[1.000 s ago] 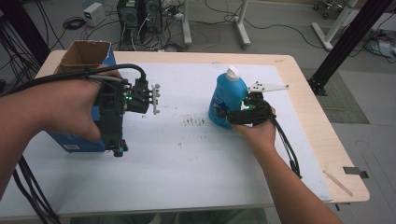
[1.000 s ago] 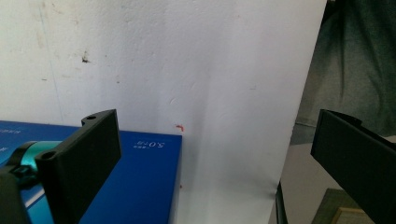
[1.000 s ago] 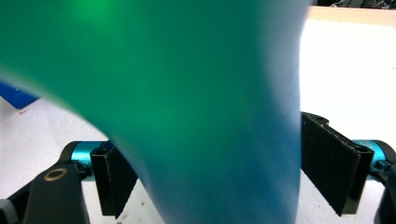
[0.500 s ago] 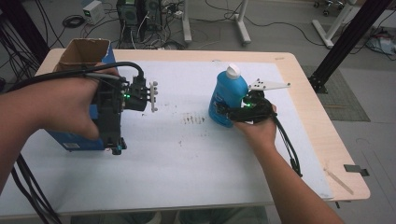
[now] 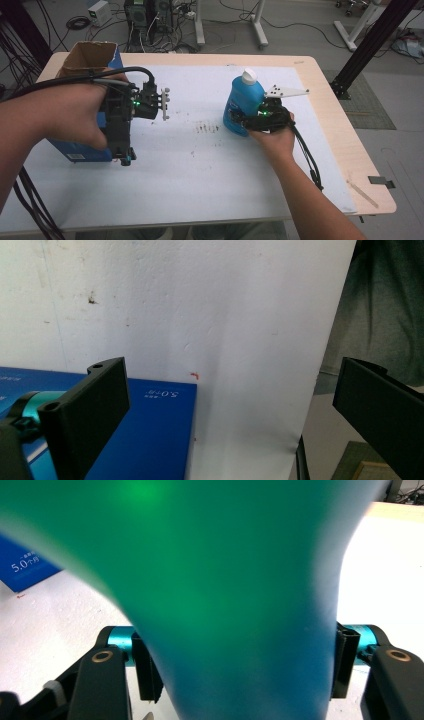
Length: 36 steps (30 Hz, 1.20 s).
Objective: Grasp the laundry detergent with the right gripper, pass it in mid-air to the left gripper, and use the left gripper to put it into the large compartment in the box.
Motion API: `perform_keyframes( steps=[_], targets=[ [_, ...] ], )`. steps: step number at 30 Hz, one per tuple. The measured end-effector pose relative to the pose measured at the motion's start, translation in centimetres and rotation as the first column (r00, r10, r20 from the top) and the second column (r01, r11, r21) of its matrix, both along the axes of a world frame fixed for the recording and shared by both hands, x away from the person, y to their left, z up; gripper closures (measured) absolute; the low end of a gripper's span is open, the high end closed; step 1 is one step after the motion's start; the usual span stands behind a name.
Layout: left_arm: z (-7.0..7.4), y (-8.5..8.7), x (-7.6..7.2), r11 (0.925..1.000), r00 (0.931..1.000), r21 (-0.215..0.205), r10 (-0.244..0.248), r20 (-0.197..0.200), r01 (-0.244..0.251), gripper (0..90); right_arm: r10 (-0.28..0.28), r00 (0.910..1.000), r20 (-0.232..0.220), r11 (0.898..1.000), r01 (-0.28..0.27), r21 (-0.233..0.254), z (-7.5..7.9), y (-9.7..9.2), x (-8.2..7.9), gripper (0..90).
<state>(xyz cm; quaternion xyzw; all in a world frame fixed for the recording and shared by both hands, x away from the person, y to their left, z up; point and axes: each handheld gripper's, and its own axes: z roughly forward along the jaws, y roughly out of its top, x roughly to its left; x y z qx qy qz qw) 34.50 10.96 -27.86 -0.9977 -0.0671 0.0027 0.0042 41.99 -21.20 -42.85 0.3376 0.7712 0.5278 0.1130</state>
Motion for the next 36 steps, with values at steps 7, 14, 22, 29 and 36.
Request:
perform_keyframes(
  steps=[7,14,22,29,36],
  targets=[
    [-0.13,-0.01,0.01,1.0000,1.0000,0.000,-0.002,-0.002,0.002,1.7,0.004,1.0000,0.001,1.000,-0.004,-0.008,-0.12,-0.01,0.06,36.1],
    [-0.16,0.08,0.06,1.0000,1.0000,0.003,0.004,-0.002,-0.004,1.7,0.003,0.9999,0.015,1.000,-0.003,-0.008,-0.16,0.02,0.04,37.6],
    [-0.29,-0.10,0.15,1.0000,1.0000,0.005,0.003,-0.003,-0.003,1.7,0.003,0.9984,0.057,1.000,-0.002,-0.021,-0.22,0.10,-0.14,41.7],
    [-0.39,-0.31,0.05,1.0000,1.0000,-0.003,0.004,-0.005,-0.004,1.7,0.000,0.9958,0.091,0.999,0.004,-0.046,-0.05,0.16,-0.29,44.6],
    [-0.16,-0.42,0.15,1.0000,1.0000,-0.004,0.005,0.000,-0.005,1.7,0.020,0.9947,0.101,0.999,-0.015,-0.049,0.54,0.23,-0.78,45.0]
  ],
)
